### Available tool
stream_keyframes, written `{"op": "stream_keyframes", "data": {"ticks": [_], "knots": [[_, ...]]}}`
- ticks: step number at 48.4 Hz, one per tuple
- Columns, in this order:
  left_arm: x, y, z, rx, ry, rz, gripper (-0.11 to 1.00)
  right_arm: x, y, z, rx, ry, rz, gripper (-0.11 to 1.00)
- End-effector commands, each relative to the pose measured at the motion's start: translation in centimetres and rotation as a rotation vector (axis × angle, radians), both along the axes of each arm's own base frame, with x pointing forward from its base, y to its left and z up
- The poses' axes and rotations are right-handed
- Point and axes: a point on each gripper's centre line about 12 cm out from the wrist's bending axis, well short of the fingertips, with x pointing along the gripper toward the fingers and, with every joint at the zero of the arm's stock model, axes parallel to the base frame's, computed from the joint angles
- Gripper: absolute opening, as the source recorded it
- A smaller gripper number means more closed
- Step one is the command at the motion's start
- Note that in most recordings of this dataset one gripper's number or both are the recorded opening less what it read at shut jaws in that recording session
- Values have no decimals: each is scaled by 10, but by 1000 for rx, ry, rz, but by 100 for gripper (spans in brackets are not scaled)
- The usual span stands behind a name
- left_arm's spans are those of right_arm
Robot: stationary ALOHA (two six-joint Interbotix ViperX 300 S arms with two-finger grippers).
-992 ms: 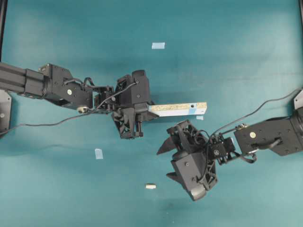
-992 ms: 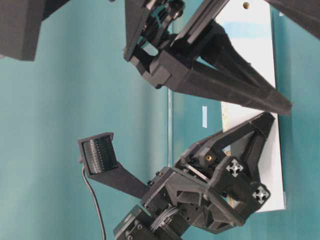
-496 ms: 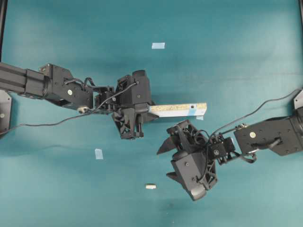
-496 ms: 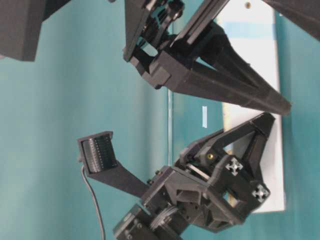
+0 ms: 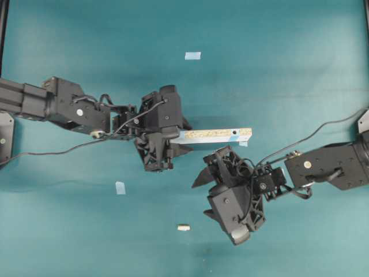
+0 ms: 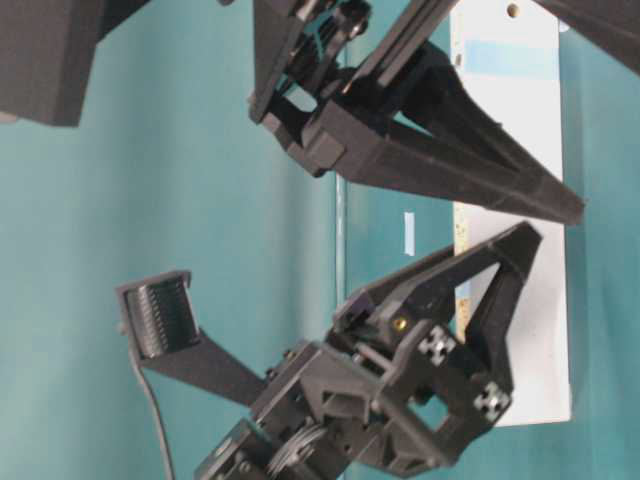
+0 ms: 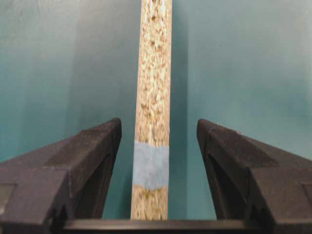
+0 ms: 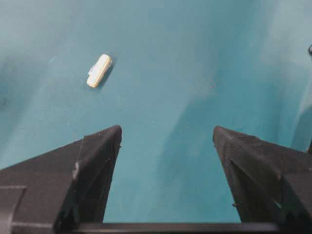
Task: Move the wooden board into place and insert the rod into its hole.
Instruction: 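Lower the right gripper over the wooden dowel rod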
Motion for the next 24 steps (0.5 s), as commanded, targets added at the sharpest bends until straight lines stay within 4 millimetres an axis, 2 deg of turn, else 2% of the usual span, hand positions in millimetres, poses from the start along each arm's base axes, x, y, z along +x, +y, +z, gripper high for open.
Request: {"op": "stream_keyframes", "data": {"ticks": [1, 13, 24], "knots": [[-3, -1, 20, 12, -44, -11, 63, 6, -1, 26, 12, -59, -4, 86], [-23, -1, 33, 50, -61, -40, 61, 13, -2, 45, 13, -10, -39, 86], [-39, -1, 45, 48, -84, -39, 61, 29, 4, 54, 120, 123, -173, 86]]}}
